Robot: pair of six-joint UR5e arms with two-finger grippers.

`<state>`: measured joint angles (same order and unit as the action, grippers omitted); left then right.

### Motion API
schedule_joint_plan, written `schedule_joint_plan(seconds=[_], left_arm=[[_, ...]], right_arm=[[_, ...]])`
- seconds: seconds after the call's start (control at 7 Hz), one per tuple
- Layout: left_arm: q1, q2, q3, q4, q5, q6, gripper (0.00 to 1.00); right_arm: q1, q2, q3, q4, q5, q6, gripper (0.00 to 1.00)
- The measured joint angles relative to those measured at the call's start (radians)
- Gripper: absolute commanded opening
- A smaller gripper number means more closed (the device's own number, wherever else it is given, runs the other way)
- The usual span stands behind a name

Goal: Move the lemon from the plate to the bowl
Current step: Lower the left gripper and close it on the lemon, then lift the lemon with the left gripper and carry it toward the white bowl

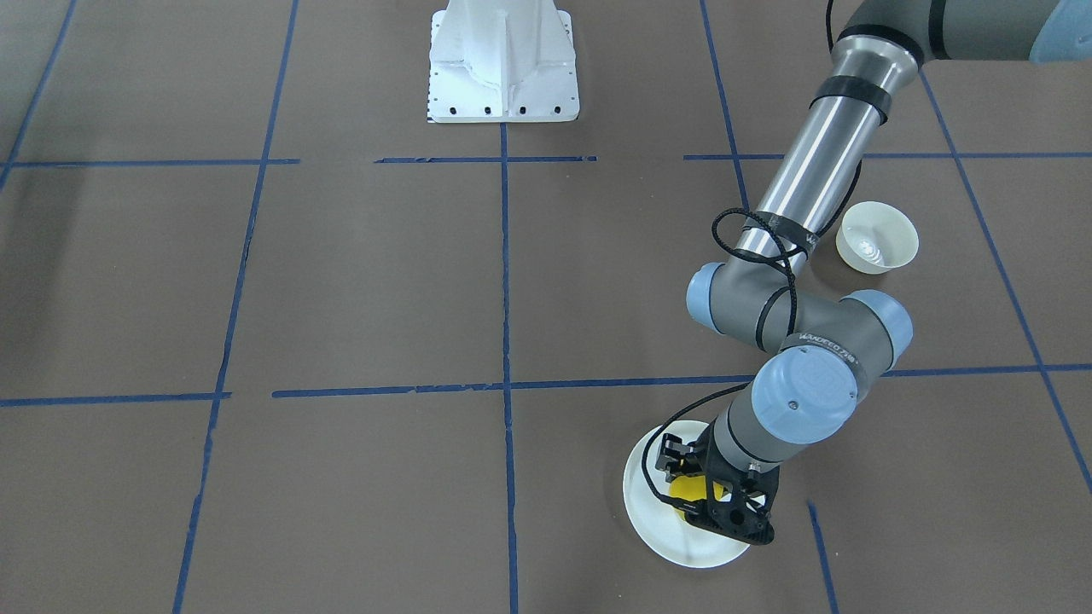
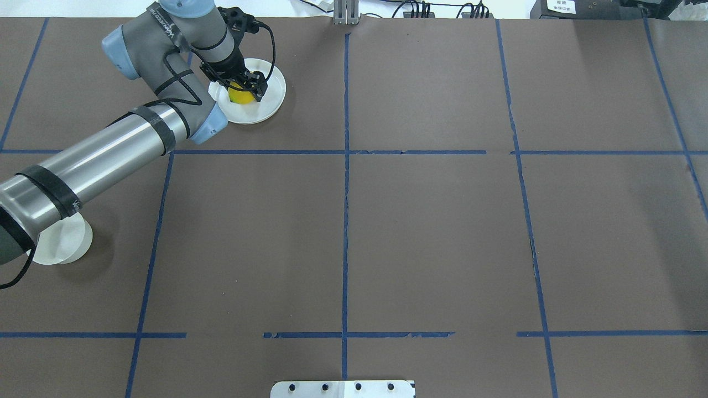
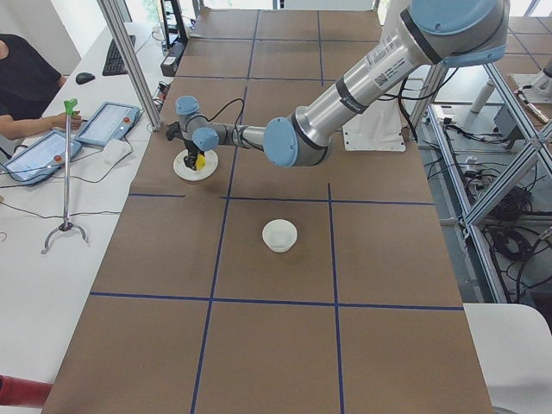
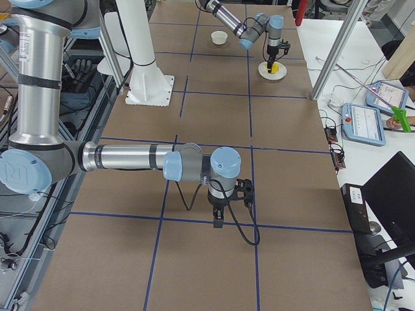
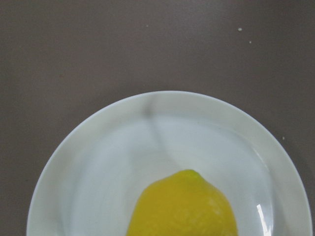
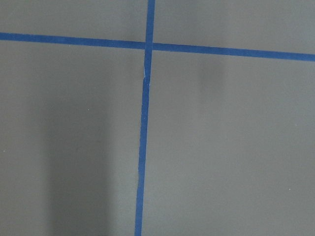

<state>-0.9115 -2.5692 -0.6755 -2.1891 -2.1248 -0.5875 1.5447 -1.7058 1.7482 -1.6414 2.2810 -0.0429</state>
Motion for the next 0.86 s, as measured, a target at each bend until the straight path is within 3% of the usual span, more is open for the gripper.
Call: schedule_joint_plan(seconds=[0.29, 0.43, 0.86], left_arm=[[-0.057, 0.007, -0.062, 0.046, -0.041, -0.002, 0.00], [-0.091, 0.056, -0.163, 0.107, -0.072, 0.004, 0.00], [-0.148, 0.394, -0.691, 0.322, -0.089, 0.038, 0.00]], right_arm=[[0.000, 0.000, 0.000, 0.000, 0.000, 0.000, 1.00], [0.000, 0.000, -0.001, 0.000, 0.000, 0.000, 1.00], [0.000, 0.000, -0.001, 0.000, 0.000, 0.000, 1.00]])
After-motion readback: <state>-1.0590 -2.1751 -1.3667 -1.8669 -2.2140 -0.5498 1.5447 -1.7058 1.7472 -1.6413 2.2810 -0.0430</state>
